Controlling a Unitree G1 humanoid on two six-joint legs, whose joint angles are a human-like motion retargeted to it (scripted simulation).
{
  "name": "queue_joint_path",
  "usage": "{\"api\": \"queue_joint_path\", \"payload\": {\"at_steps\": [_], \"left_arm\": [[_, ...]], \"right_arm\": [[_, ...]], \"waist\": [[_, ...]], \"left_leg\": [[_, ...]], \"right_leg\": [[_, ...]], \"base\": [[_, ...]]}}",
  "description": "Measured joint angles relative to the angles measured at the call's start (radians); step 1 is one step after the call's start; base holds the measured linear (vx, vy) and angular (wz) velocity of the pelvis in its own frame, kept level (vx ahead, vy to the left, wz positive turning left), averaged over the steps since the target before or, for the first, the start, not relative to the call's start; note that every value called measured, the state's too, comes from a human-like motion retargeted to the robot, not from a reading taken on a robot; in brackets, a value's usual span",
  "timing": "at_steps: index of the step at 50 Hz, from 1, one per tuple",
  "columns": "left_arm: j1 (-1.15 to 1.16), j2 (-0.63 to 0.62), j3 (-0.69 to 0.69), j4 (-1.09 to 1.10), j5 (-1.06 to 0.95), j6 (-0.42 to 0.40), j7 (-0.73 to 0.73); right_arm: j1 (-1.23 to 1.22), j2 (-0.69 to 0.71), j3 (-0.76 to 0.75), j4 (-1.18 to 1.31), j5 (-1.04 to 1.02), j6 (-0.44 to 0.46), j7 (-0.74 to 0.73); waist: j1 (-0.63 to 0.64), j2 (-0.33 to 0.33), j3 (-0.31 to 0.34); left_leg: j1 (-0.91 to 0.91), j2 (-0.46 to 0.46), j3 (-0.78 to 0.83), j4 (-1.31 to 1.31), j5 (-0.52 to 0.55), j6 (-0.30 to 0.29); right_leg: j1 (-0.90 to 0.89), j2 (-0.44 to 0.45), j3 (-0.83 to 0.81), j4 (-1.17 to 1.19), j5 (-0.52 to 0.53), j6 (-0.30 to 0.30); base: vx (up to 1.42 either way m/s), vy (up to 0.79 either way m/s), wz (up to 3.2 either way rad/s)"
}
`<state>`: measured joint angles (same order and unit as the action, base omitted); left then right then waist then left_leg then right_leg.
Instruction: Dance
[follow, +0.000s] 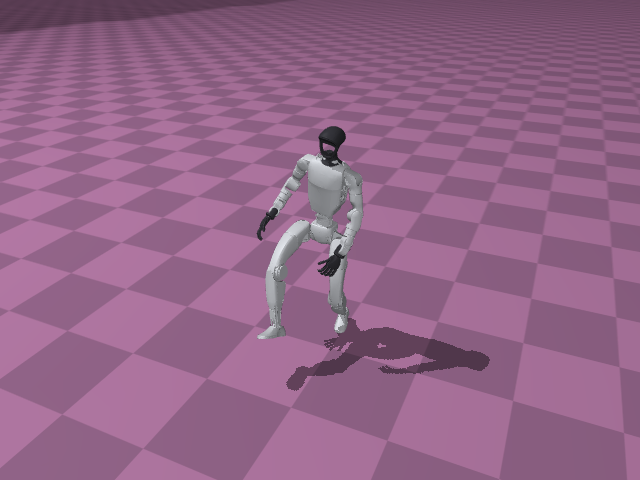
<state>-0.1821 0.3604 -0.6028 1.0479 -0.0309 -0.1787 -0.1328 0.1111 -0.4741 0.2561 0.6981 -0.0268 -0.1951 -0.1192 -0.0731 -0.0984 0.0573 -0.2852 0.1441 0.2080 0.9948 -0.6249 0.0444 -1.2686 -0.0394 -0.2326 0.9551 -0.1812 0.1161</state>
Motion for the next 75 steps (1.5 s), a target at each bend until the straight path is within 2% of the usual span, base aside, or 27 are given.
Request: {"api": "queue_joint_path", "payload": {"at_steps": [7,9,12,15,19,23,25,27,29,31,33,35,38,41,45,48,50,53,55,57,62,65,68,71,75], "left_arm": [[0.039,0.231,0.144,-0.109,-0.021,-0.029,0.123],[0.088,0.283,0.207,-0.123,-0.025,-0.031,0.160],[0.177,0.323,0.306,-0.107,-0.024,-0.024,0.193],[0.265,0.302,0.402,-0.042,-0.002,-0.001,0.204],[0.351,0.191,0.475,0.094,0.068,0.036,0.199],[0.388,0.043,0.479,0.227,0.134,0.070,0.184],[0.395,-0.031,0.456,0.268,0.149,0.079,0.161],[0.398,-0.090,0.432,0.276,0.149,0.083,0.126],[0.402,-0.126,0.407,0.256,0.147,0.083,0.089],[0.408,-0.146,0.387,0.222,0.147,0.080,0.056],[0.408,-0.149,0.374,0.184,0.145,0.077,0.030],[0.403,-0.136,0.368,0.147,0.140,0.077,0.017],[0.399,-0.107,0.371,0.113,0.121,0.080,0.013],[0.393,-0.075,0.371,0.114,0.107,0.085,0.014],[0.398,-0.052,0.365,0.149,0.083,0.095,0.017],[0.408,-0.057,0.361,0.183,0.074,0.102,0.022],[0.413,-0.066,0.361,0.204,0.073,0.107,0.031],[0.406,-0.089,0.367,0.233,0.081,0.118,0.052],[0.396,-0.109,0.376,0.253,0.094,0.122,0.063],[0.389,-0.130,0.390,0.269,0.097,0.131,0.059],[0.372,-0.158,0.418,0.290,0.051,0.147,0.035],[0.350,-0.142,0.424,0.276,0.002,0.148,0.021],[0.315,-0.092,0.416,0.227,-0.036,0.146,0.015],[0.273,-0.050,0.411,0.165,-0.045,0.141,0.025],[0.214,-0.014,0.391,0.089,-0.045,0.122,0.043]], "right_arm": [[0.045,-0.185,-0.124,-0.339,-0.031,-0.018,-0.090],[0.076,-0.247,-0.164,-0.407,-0.042,-0.021,-0.104],[0.126,-0.318,-0.214,-0.462,-0.054,-0.018,-0.099],[0.164,-0.334,-0.229,-0.455,-0.063,-0.006,-0.063],[0.168,-0.237,-0.179,-0.310,-0.099,0.028,0.017],[0.128,-0.068,-0.087,-0.004,-0.188,0.075,0.093],[0.101,0.020,-0.035,0.172,-0.237,0.102,0.136],[0.080,0.088,0.010,0.322,-0.268,0.129,0.183],[0.072,0.137,0.036,0.426,-0.279,0.150,0.233],[0.075,0.169,0.045,0.489,-0.275,0.165,0.276],[0.072,0.186,0.042,0.527,-0.260,0.172,0.311],[0.061,0.189,0.031,0.542,-0.237,0.174,0.336],[0.028,0.180,0.004,0.542,-0.176,0.176,0.337],[-0.025,0.164,-0.016,0.517,-0.105,0.172,0.305],[-0.098,0.140,-0.016,0.441,-0.027,0.156,0.246],[-0.139,0.121,0.002,0.353,0.003,0.141,0.207],[-0.168,0.109,0.017,0.286,0.006,0.128,0.181],[-0.219,0.095,0.038,0.206,-0.011,0.114,0.159],[-0.248,0.090,0.053,0.179,-0.023,0.107,0.159],[-0.251,0.094,0.069,0.187,-0.026,0.109,0.165],[-0.162,0.128,0.087,0.306,-0.002,0.137,0.203],[-0.088,0.148,0.094,0.405,0.019,0.154,0.235],[-0.027,0.165,0.100,0.497,0.029,0.165,0.273],[0.023,0.167,0.107,0.559,0.005,0.185,0.304],[0.063,0.159,0.106,0.611,-0.036,0.199,0.330]], "waist": [[0.047,-0.019,0.116],[0.067,-0.025,0.126],[0.100,-0.029,0.116],[0.134,-0.028,0.082],[0.186,-0.028,0.012],[0.235,-0.028,-0.042],[0.241,-0.029,-0.056],[0.230,-0.024,-0.054],[0.207,-0.019,-0.041],[0.180,-0.018,-0.030],[0.151,-0.028,-0.023],[0.125,-0.053,-0.022],[0.114,-0.092,-0.048],[0.115,-0.132,-0.088],[0.125,-0.162,-0.141],[0.132,-0.148,-0.162],[0.136,-0.125,-0.162],[0.140,-0.064,-0.136],[0.138,-0.005,-0.118],[0.128,0.035,-0.106],[0.098,0.042,-0.083],[0.102,0.037,-0.079],[0.127,0.070,-0.084],[0.130,0.117,-0.103],[0.114,0.191,-0.133]], "left_leg": [[0.029,0.003,-0.035,0.068,0.084,-0.017],[0.038,0.006,-0.050,0.070,0.124,-0.033],[0.030,0.017,-0.064,0.082,0.152,-0.046],[-0.008,0.031,-0.072,0.117,0.130,-0.035],[-0.077,0.042,-0.082,0.204,-0.002,0.011],[-0.147,0.041,-0.085,0.318,-0.180,0.082],[-0.182,0.027,-0.076,0.353,-0.220,0.116],[-0.205,0.000,-0.063,0.355,-0.215,0.147],[-0.211,-0.036,-0.047,0.325,-0.183,0.163],[-0.219,-0.071,-0.028,0.282,-0.135,0.165],[-0.221,-0.116,0.000,0.215,-0.075,0.160],[-0.220,-0.178,0.038,0.120,-0.007,0.148],[-0.257,-0.250,0.097,-0.007,0.076,0.152],[-0.309,-0.288,0.158,-0.105,0.149,0.162],[-0.384,-0.278,0.231,-0.176,0.234,0.157],[-0.456,-0.226,0.251,-0.179,0.269,0.128],[-0.506,-0.185,0.240,-0.174,0.261,0.100],[-0.569,-0.101,0.198,-0.183,0.179,0.070],[-0.605,-0.016,0.182,-0.210,0.144,0.047],[-0.632,0.061,0.181,-0.210,0.124,0.031],[-0.617,0.173,0.170,0.028,0.102,0.025],[-0.546,0.234,0.132,0.264,0.101,0.043],[-0.449,0.311,0.046,0.478,0.115,0.034],[-0.328,0.347,-0.030,0.616,0.184,-0.006],[-0.139,0.316,-0.088,0.649,0.306,-0.115]], "right_leg": [[-0.243,0.135,0.067,-0.153,0.323,0.136],[-0.256,0.171,0.070,-0.149,0.422,0.146],[-0.229,0.203,0.055,-0.129,0.551,0.146],[-0.153,0.213,0.044,-0.107,0.623,0.146],[0.003,0.209,0.021,-0.109,0.674,0.146],[0.154,0.196,0.030,-0.112,0.611,0.146],[0.211,0.176,0.061,-0.094,0.525,0.146],[0.263,0.152,0.111,-0.052,0.454,0.141],[0.324,0.116,0.146,0.023,0.341,0.099],[0.387,0.062,0.161,0.144,0.177,0.024],[0.465,-0.020,0.170,0.297,0.006,-0.042],[0.558,-0.120,0.181,0.445,-0.102,-0.077],[0.694,-0.234,0.205,0.598,-0.139,-0.088],[0.824,-0.290,0.229,0.647,-0.121,-0.057],[0.995,-0.276,0.244,0.546,-0.077,0.017],[1.088,-0.223,0.245,0.402,-0.145,0.038],[1.122,-0.185,0.238,0.308,-0.274,0.010],[1.121,-0.105,0.212,0.186,-0.531,-0.085],[1.080,-0.036,0.180,0.118,-0.638,-0.153],[1.026,0.003,0.136,0.089,-0.655,-0.191],[0.934,0.023,0.082,0.094,-0.635,-0.220],[0.899,0.043,0.069,0.071,-0.580,-0.221],[0.886,0.125,0.051,-0.024,-0.488,-0.228],[0.859,0.193,0.022,-0.113,-0.413,-0.243],[0.827,0.274,-0.022,-0.234,-0.315,-0.249]], "base": [[-0.35,0.10,0.20],[-0.13,-0.05,0.10],[-0.02,-0.02,0.02],[0.02,0.04,-0.09],[0.04,0.11,-0.32],[-0.03,0.15,-0.40],[-0.12,0.16,-0.12],[-0.19,0.14,0.07],[-0.25,0.06,0.13],[-0.32,0.01,0.08],[-0.39,0.00,0.14],[-0.46,0.01,0.20],[-0.53,0.04,-0.18],[-0.57,0.05,-0.51],[-0.59,0.02,-0.71],[-0.64,-0.02,-0.89],[-0.69,-0.05,-1.05],[-0.76,-0.11,-1.15],[-0.85,-0.17,-1.12],[-0.85,-0.23,-0.82],[-0.68,-0.27,-0.34],[-0.51,-0.28,-0.35],[-0.45,-0.27,-0.58],[-0.44,-0.24,-0.48],[-0.43,-0.15,-0.30]]}}
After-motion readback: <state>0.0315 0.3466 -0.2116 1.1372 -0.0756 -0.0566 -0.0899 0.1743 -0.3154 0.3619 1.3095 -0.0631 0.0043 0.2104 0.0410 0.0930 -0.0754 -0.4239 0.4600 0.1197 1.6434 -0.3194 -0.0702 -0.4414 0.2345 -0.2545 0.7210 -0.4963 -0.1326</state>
